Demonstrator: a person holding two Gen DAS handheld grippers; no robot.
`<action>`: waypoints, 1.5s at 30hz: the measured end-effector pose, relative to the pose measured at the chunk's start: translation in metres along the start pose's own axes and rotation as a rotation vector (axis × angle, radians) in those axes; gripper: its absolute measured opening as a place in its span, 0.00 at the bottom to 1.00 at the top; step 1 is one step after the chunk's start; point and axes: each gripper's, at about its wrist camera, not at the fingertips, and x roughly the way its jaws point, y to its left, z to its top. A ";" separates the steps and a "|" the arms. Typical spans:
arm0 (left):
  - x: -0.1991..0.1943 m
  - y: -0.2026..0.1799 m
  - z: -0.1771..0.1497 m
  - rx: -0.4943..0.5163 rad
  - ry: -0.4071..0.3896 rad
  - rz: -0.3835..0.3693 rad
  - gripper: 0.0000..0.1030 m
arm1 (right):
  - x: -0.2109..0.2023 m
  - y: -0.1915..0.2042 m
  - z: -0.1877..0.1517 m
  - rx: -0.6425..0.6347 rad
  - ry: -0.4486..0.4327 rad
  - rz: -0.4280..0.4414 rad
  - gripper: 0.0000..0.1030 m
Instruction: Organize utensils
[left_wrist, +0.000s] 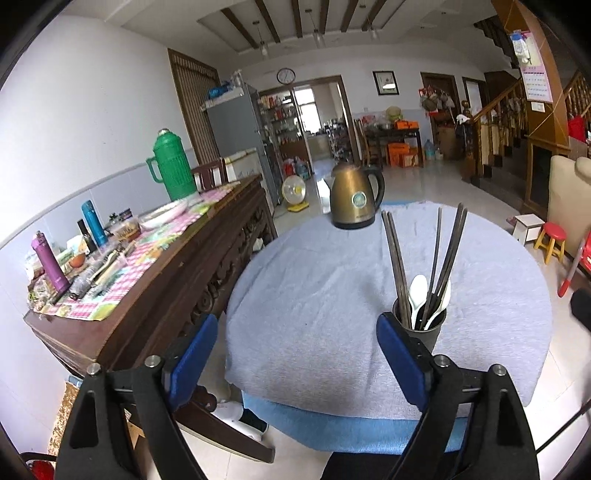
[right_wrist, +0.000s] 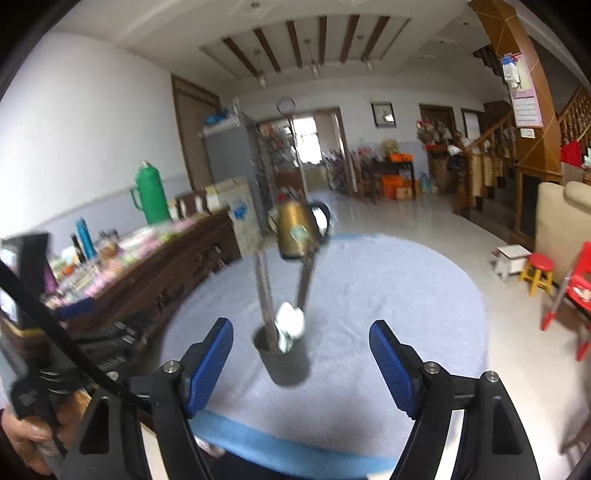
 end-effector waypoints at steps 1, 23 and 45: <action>-0.005 0.001 0.000 -0.003 -0.008 0.001 0.87 | 0.003 0.000 0.000 -0.012 0.053 -0.017 0.77; 0.024 0.009 -0.011 -0.050 0.091 -0.025 0.89 | 0.053 0.008 -0.007 -0.012 0.312 -0.061 0.77; 0.069 -0.013 -0.006 -0.038 0.162 -0.043 0.89 | 0.110 -0.008 -0.013 0.026 0.368 -0.025 0.77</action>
